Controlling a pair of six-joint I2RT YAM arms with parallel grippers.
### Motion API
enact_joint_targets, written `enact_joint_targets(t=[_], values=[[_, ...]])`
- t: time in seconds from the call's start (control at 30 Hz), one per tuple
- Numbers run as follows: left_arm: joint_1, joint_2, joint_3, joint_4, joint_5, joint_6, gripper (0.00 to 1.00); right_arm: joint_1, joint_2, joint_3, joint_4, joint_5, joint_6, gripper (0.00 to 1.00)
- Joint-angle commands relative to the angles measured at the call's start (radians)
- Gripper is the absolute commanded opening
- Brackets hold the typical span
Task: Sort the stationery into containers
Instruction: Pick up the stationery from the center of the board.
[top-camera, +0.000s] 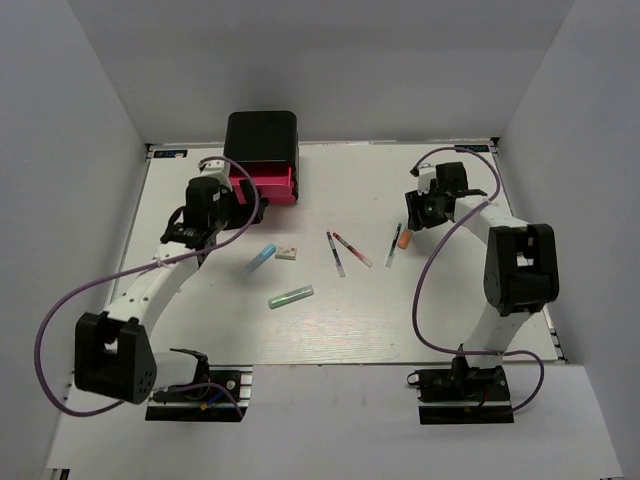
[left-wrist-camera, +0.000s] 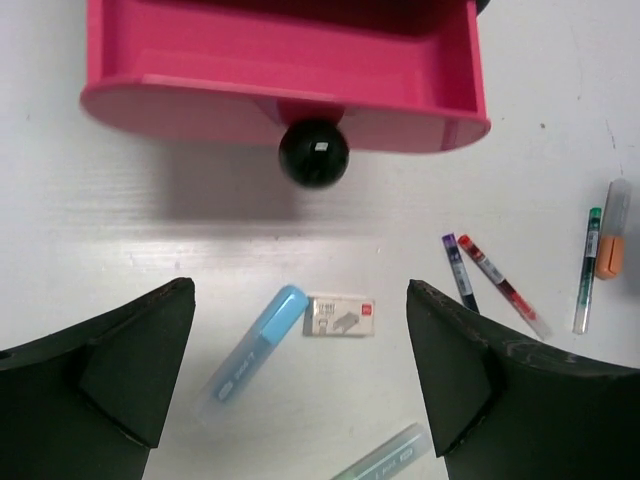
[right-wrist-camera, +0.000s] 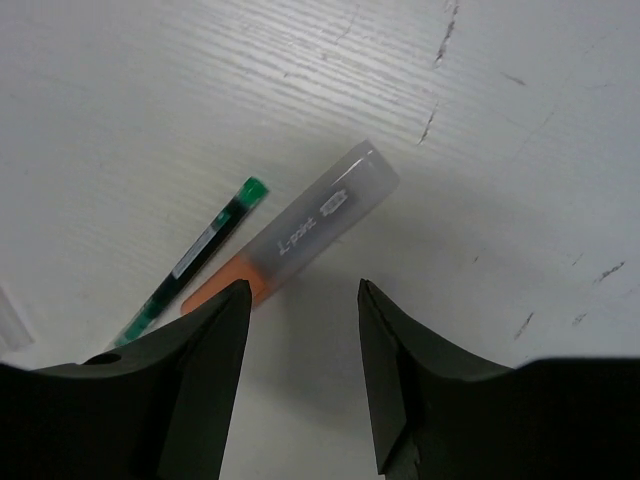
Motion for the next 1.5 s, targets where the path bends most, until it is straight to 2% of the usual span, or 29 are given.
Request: enact_joint_targets(t=[0.0, 0.27, 0.5, 0.6, 0.73, 0.87, 0.93, 1.0, 1.23, 1.37, 1.47], values=[[-0.003, -0.091, -0.053, -0.047, -0.048, -0.028, 0.96, 0.009, 0.043, 0.081, 0.005, 0.077, 0.058, 0.53], [-0.003, -0.177, -0.159, -0.120, -0.101, -0.100, 0.96, 0.033, 0.178, 0.175, -0.036, 0.102, 0.101, 0.53], [-0.003, -0.197, -0.213, -0.131, -0.120, -0.109, 0.96, 0.046, 0.213, 0.169, -0.085, 0.100, 0.147, 0.46], [-0.003, -0.173, -0.237, -0.131, -0.120, -0.109, 0.96, 0.046, 0.220, 0.157, -0.104, 0.090, 0.157, 0.41], [-0.003, -0.105, -0.246, -0.110, -0.100, -0.100, 0.96, 0.047, 0.214, 0.149, -0.116, 0.071, 0.139, 0.22], [-0.003, -0.058, -0.246, -0.099, -0.089, -0.100, 0.96, 0.046, 0.221, 0.205, -0.159, -0.023, 0.073, 0.08], [-0.003, -0.049, -0.246, -0.090, -0.080, -0.091, 0.96, 0.046, 0.206, 0.232, -0.179, -0.086, -0.007, 0.02], [-0.003, -0.049, -0.246, -0.079, -0.080, -0.091, 0.96, 0.055, 0.180, 0.292, -0.199, -0.189, -0.107, 0.00], [-0.003, -0.049, -0.292, -0.031, -0.069, -0.081, 0.94, 0.151, 0.111, 0.462, -0.220, -0.436, -0.395, 0.00], [-0.003, -0.039, -0.292, -0.022, -0.069, -0.081, 0.92, 0.242, 0.112, 0.516, -0.156, -0.554, -0.455, 0.00], [-0.003, -0.030, -0.292, -0.022, -0.060, -0.072, 0.91, 0.299, 0.120, 0.568, -0.038, -0.616, -0.429, 0.00]])
